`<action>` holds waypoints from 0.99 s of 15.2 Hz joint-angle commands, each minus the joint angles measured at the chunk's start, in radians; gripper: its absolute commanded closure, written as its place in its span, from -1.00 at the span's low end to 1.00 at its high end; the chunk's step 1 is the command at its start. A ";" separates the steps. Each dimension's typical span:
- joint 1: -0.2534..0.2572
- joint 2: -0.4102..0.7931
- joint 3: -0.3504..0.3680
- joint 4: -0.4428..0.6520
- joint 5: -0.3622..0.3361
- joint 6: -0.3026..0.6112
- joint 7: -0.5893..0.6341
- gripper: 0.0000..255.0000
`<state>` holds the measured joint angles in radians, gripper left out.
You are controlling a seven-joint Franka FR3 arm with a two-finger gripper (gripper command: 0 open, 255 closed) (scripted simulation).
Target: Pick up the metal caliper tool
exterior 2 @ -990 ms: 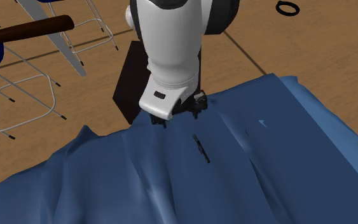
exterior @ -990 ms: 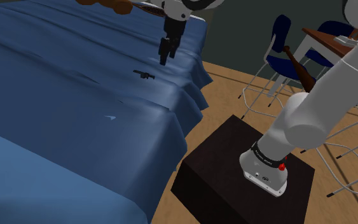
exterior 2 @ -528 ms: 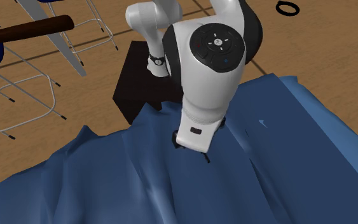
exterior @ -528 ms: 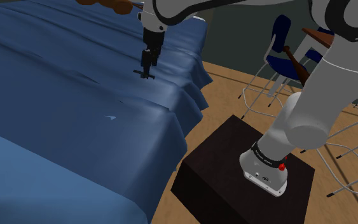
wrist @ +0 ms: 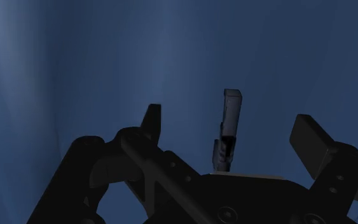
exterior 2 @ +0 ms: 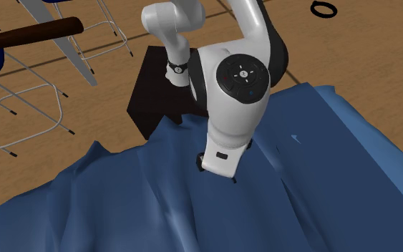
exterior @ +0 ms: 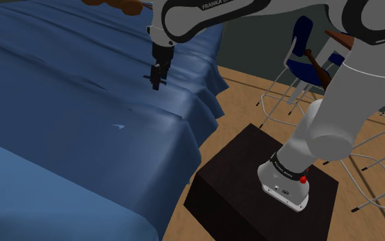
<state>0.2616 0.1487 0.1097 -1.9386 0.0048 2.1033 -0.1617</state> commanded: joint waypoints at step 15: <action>0.000 -0.020 0.000 0.040 0.002 -0.059 -0.001 1.00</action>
<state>0.2616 0.1357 0.1093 -1.9027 0.0061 2.0556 -0.1620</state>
